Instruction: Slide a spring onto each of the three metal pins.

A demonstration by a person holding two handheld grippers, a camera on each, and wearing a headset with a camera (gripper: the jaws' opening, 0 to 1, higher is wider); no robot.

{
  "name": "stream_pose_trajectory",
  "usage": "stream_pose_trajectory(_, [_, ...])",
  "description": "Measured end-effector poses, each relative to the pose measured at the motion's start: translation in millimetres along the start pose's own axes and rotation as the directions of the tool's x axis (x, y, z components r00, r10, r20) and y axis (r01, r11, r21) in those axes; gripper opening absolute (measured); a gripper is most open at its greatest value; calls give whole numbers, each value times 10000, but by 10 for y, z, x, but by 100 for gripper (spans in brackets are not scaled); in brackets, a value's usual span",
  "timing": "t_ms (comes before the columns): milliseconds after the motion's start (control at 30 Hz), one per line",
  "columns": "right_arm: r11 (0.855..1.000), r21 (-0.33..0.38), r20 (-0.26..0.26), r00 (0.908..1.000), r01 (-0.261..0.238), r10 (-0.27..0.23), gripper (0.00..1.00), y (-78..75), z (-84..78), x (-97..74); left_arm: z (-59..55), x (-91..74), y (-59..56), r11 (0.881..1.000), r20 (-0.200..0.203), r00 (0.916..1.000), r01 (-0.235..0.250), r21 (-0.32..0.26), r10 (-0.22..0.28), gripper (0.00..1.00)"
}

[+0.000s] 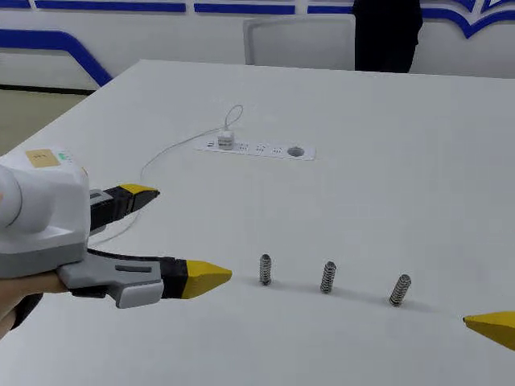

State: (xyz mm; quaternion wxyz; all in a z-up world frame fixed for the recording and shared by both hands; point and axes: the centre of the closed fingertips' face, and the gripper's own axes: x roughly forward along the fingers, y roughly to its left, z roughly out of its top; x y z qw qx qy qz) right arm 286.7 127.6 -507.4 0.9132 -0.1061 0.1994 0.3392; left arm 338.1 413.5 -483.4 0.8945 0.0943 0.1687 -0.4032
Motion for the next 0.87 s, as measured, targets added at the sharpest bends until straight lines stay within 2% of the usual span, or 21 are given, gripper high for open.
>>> stream_pose_trajectory(100, [9999, 123, -51, 10000, 29, -28, 90, 9, -17, -11, -11, 13, 17, 9999, -42, 9999, -121, 11, 121, 100])
stream_pose_trajectory(167, [9996, 183, -219, 9995, 232, -228, 95, -15, -48, -19, -39, 21, 14, 9998, -147, 9998, -151, 97, 152, 100])
stream_pose_trajectory(300, [9991, 184, -256, 9990, 384, -379, 98, -41, -47, -40, -91, 18, 15, 9998, -310, 9994, -170, 101, 173, 100])
stream_pose_trajectory(567, [9971, 220, -189, 9972, 723, -719, 99, -105, 9, -86, -123, 8, 33, 9997, -280, 9994, -212, -86, 210, 100])
stream_pose_trajectory(867, [9966, 281, -142, 9969, 775, -771, 99, -91, 14, -104, -137, 10, -1, 9999, -333, 9994, -101, -28, 100, 100])
